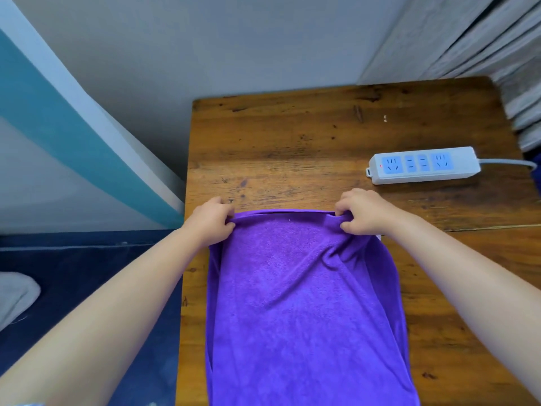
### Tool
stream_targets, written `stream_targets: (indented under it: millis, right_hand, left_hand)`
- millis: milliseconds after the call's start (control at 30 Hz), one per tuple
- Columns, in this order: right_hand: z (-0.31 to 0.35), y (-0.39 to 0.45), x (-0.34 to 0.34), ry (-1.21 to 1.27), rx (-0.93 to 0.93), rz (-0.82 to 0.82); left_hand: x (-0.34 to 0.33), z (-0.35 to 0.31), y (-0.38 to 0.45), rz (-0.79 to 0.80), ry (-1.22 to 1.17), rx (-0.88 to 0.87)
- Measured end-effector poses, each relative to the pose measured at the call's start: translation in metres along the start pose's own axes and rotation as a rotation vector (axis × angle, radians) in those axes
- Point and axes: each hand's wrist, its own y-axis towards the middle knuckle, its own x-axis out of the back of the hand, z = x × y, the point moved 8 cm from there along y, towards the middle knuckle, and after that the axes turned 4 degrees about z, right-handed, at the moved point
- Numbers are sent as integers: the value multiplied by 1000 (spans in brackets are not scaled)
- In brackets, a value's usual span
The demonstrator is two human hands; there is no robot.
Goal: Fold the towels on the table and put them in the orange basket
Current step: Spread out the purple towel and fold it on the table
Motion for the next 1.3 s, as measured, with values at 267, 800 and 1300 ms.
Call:
stream_targets:
  millis: [267,800,1300]
  right_hand:
    - [10,-14,17,-350,-60,120]
    - [-15,-37,18,-59,-303,-246]
    - [-58,-36,14,100,-580,-223]
  left_hand:
    - [10,3,-6,-117,245,-15]
    - [24,-5,-55,-454,77,-275]
    - [7,36,-11,-161,25,139]
